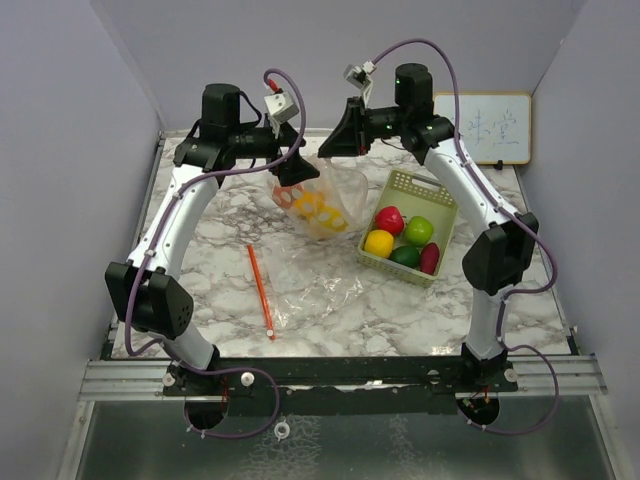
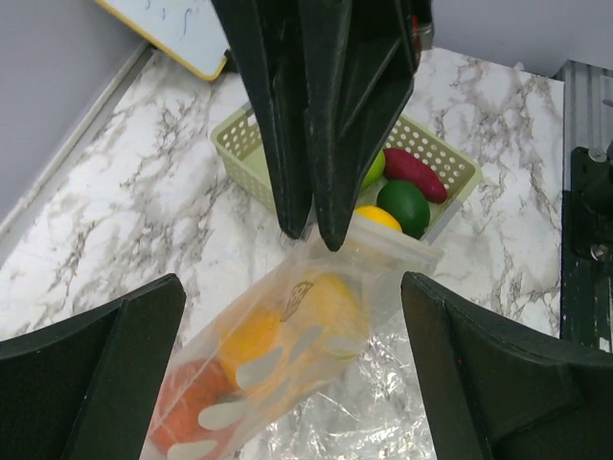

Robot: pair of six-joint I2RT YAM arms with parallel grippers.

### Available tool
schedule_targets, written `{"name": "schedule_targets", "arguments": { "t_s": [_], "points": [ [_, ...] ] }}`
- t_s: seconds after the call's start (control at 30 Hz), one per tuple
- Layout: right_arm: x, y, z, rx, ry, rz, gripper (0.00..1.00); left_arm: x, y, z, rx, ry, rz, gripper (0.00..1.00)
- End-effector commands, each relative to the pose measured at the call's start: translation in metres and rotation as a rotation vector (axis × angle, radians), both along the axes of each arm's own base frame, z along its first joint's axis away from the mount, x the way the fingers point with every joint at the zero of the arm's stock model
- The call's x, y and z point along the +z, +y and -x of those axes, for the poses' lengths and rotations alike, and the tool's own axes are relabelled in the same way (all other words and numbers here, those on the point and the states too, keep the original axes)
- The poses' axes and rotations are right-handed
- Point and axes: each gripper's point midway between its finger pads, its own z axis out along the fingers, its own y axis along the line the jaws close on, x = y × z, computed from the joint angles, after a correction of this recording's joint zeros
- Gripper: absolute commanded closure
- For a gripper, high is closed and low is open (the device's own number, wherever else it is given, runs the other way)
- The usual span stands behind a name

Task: Place the food in the zip-top bag and seal the zipper
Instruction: Adjust the zipper food storage bag at the center of the board.

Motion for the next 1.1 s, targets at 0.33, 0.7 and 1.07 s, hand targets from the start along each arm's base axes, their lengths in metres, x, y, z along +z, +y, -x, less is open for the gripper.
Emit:
{"name": "schedule_targets", "arguments": {
  "t_s": [0.33,0.7,1.07],
  "points": [
    [0.034,-0.007,0.035,0.062,-0.057,-0.037,0.95,-0.004,-0.033,0.026,-0.215,-0.06,0.042,0.01],
    [0.034,-0.01,0.038,0.05,-0.06,-0.024,0.95,0.013,-0.04,0.027,-0.241,-0.028,0.109,1.0],
    [0.003,-0.011,0.011,-0.079,-0.08,0.079,0.82,0.017,-0.04,0.024,-0.205,0.042,0.151,1.0]
  ]
}}
